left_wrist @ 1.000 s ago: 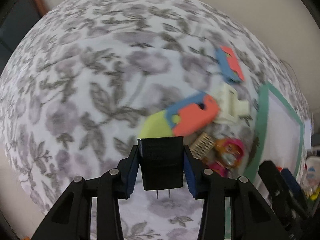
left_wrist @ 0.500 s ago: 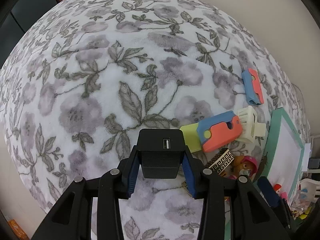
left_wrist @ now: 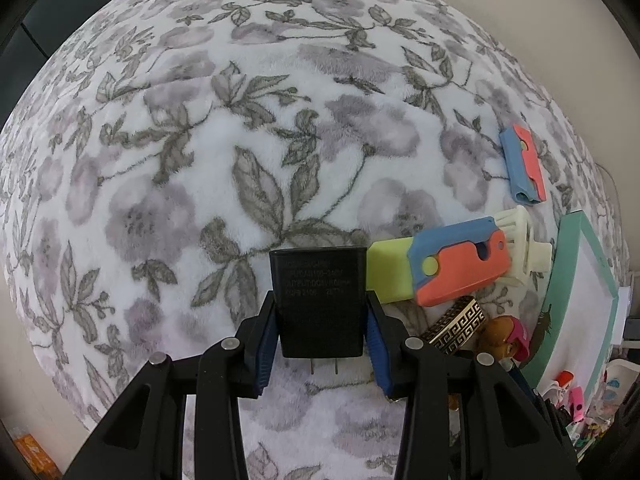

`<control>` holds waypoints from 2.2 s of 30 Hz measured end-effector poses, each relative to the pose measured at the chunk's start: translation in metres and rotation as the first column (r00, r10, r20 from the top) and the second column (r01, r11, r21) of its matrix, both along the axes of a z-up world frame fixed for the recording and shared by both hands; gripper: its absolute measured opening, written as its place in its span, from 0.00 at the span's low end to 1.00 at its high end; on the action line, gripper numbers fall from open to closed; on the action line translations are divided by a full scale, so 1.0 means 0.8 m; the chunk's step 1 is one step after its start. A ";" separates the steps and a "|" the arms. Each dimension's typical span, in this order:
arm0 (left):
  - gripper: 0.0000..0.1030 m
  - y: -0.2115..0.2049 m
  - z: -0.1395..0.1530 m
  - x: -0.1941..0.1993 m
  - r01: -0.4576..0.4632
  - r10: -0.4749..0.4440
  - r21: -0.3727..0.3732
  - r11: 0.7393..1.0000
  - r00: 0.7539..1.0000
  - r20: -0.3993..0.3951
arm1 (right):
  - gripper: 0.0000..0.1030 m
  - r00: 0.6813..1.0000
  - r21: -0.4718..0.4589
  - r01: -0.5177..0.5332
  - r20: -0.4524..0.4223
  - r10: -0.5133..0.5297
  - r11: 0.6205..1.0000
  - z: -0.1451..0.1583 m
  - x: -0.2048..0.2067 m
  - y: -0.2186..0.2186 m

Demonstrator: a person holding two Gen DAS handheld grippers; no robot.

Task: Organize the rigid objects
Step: 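Grasp the black charger plug with the left tool while the right tool grasps the toy dog figure, then carry the charger plug and toy dog into the tray and open both tools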

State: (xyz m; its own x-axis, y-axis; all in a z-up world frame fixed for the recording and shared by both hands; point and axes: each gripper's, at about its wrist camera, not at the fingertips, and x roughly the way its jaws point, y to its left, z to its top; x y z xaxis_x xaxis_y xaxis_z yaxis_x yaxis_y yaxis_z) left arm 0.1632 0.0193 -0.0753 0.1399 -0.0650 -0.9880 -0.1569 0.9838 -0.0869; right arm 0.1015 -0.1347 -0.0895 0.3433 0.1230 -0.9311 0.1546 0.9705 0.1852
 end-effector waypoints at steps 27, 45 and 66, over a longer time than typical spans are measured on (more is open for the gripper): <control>0.40 0.030 0.086 0.006 -0.036 0.053 -0.096 0.995 0.983 0.177 | 0.50 0.983 0.050 0.082 0.162 -0.089 0.995 0.076 -0.020 -0.034; 0.40 -0.136 0.169 -0.044 0.334 -0.268 -0.097 0.937 0.871 0.413 | 0.50 0.870 -0.007 0.409 0.304 -0.388 0.912 0.175 -0.095 -0.200; 0.40 -0.282 0.073 -0.052 0.481 -0.441 -0.059 0.875 0.841 0.312 | 0.51 0.845 -0.024 0.519 0.163 -0.509 0.854 0.077 -0.108 -0.272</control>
State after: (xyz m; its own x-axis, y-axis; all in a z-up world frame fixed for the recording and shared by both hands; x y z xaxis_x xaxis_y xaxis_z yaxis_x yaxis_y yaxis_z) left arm 0.1213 -0.2060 -0.0168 0.3307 -0.3164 -0.8891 0.3624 0.9125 -0.1900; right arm 0.0151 -0.3526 -0.0275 0.4729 -0.1672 -0.8651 0.6106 0.7700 0.1850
